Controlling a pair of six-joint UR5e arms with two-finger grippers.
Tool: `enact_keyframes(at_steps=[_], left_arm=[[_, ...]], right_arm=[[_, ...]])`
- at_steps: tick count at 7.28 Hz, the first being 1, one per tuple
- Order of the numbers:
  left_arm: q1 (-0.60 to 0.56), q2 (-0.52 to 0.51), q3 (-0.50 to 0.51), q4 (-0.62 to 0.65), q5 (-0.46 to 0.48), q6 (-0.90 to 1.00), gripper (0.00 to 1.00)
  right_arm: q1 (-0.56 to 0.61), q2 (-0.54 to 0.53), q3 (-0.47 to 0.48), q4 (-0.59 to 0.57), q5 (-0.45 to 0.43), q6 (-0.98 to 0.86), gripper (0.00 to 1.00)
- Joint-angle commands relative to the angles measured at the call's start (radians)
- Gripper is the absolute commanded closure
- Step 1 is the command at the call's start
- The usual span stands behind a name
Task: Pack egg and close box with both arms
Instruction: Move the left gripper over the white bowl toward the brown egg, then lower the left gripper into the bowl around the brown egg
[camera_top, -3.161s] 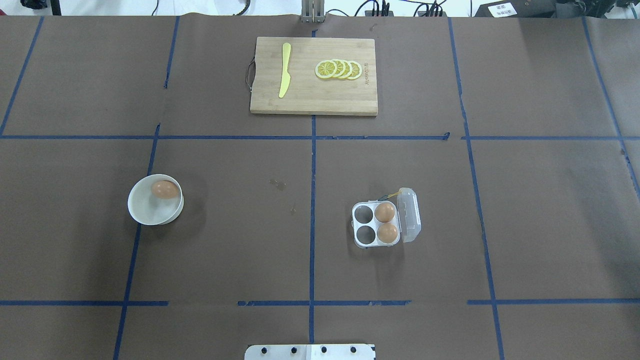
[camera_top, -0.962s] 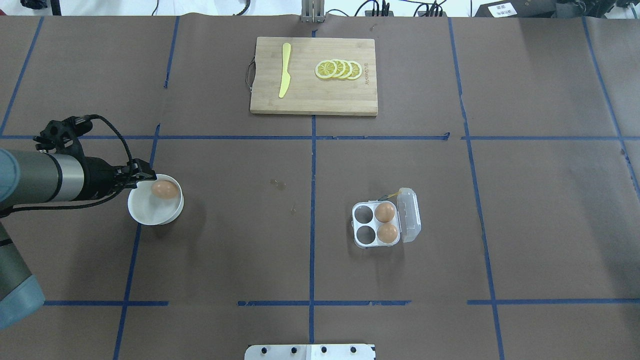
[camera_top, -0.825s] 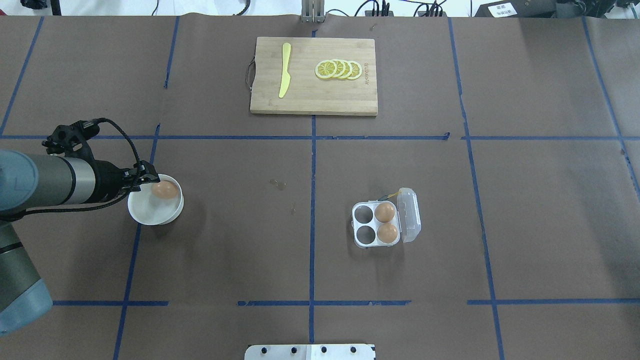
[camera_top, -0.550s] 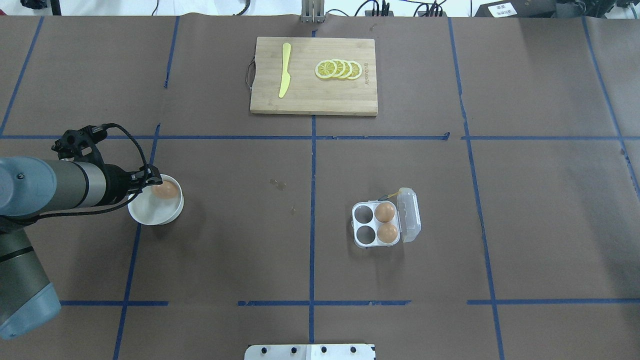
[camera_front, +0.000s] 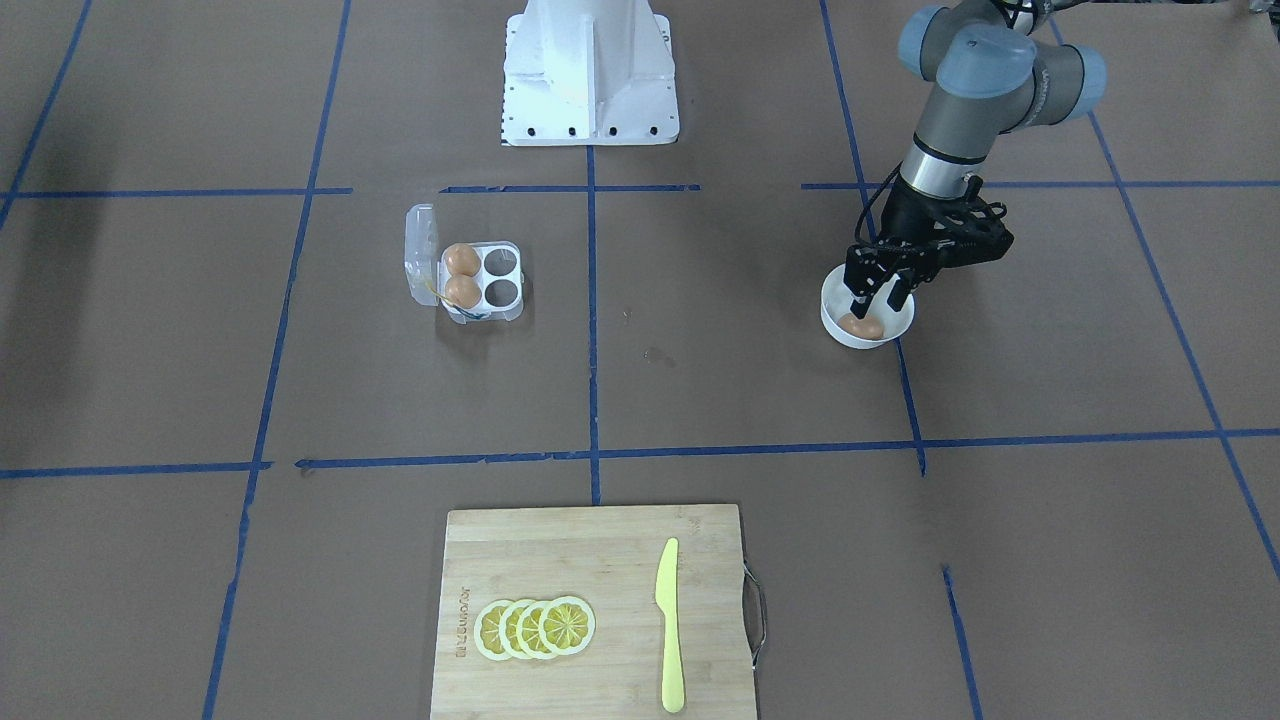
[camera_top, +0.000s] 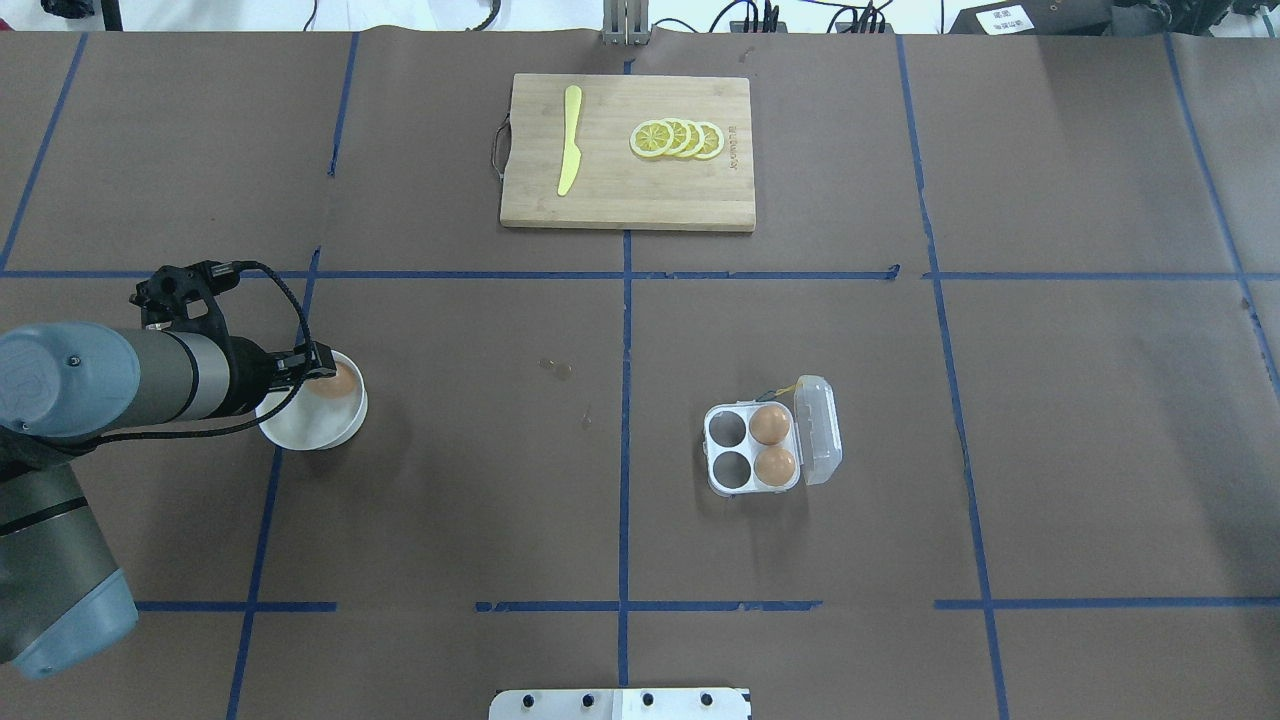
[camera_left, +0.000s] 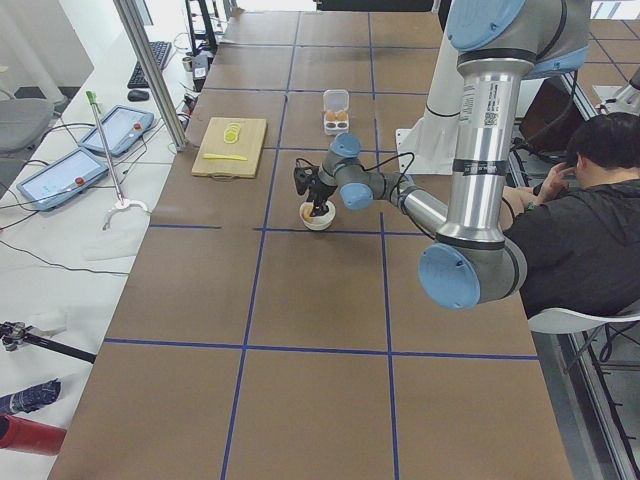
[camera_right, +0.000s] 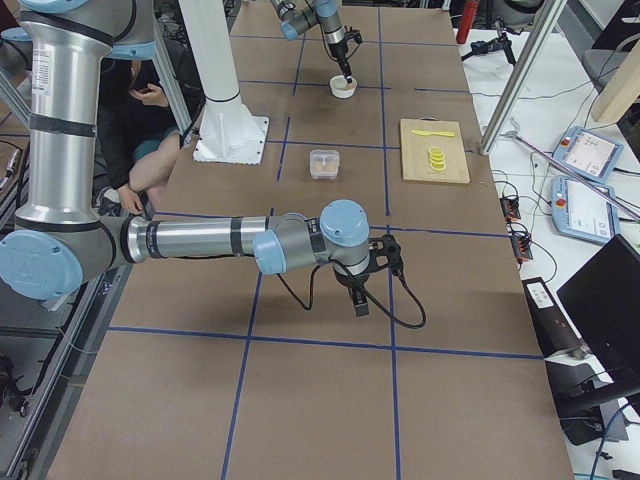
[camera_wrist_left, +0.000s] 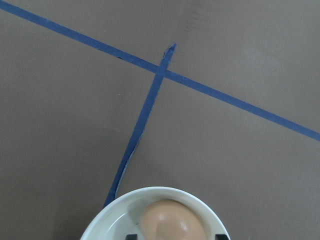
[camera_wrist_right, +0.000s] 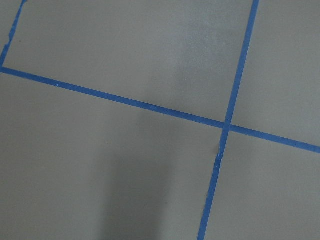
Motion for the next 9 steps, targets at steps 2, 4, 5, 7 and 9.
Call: enact_keyframes(at_steps=[2, 4, 5, 7, 9], left_arm=[[0.017, -0.027, 0.023, -0.006, 0.001, 0.058, 0.38], [0.025, -0.039, 0.037, -0.006, 0.005, 0.134, 0.34], [0.025, -0.039, 0.040, -0.006, 0.004, 0.138, 0.34], [0.016, -0.030, 0.033, -0.007, 0.004, 0.223, 0.34], [0.016, -0.027, 0.042, -0.007, 0.002, 0.289, 0.34]], right_arm=[[0.000, 0.000, -0.001, 0.000, 0.001, 0.000, 0.00], [0.000, 0.001, -0.003, 0.000, 0.000, 0.000, 0.00], [0.000, 0.001, -0.003, 0.000, 0.000, 0.000, 0.00], [0.000, 0.001, -0.003, 0.000, 0.000, 0.000, 0.00], [0.000, 0.001, -0.001, 0.000, 0.000, 0.000, 0.00]])
